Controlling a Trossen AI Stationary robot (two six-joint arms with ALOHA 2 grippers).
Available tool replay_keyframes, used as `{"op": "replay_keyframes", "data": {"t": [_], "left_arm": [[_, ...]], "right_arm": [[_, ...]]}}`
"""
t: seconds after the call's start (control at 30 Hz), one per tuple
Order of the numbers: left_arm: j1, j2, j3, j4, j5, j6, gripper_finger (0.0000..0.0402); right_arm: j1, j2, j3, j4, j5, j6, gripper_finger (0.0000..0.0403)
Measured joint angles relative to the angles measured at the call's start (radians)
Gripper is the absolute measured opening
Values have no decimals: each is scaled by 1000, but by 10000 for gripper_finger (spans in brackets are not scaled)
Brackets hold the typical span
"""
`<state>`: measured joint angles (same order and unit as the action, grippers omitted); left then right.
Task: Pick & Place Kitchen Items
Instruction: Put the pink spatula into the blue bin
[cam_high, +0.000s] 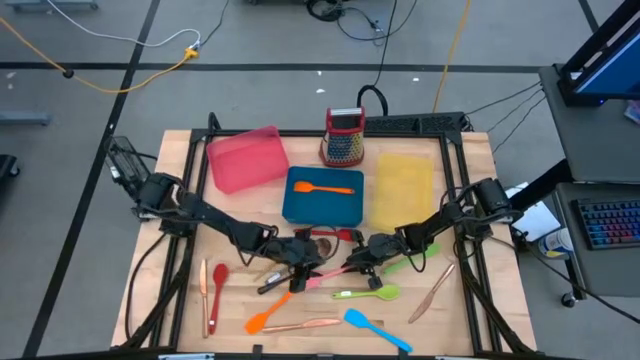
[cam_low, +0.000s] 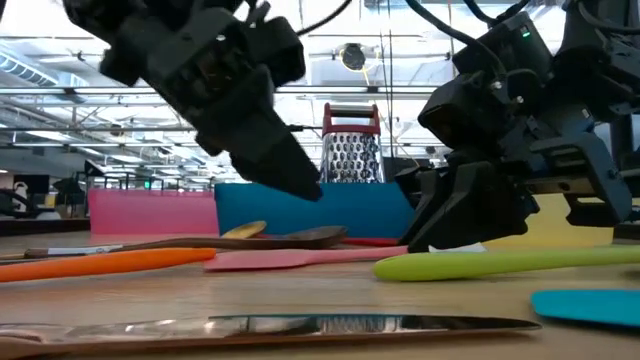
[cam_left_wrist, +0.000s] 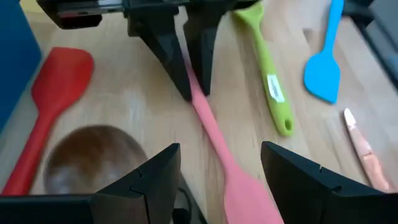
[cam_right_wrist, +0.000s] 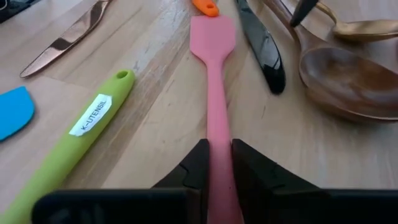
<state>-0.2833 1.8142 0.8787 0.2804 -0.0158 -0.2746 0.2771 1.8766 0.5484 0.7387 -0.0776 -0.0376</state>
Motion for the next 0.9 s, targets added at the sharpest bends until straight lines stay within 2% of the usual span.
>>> {"op": "replay_keyframes", "data": {"t": [0.3,0.53,0.67,0.9], "left_arm": [[3,93,-1,99,68,-24,230],[14,96,-1,131,106,8,230],[39,96,-1,129,188,6,230],[84,105,0,118,292,-20,230]], "right_arm": [[0,0,-1,60,3,-16,43],[0,-1,-2,106,3,-30,44],[2,-1,-2,119,43,-31,44],[2,-2,-2,126,51,-36,44]]}}
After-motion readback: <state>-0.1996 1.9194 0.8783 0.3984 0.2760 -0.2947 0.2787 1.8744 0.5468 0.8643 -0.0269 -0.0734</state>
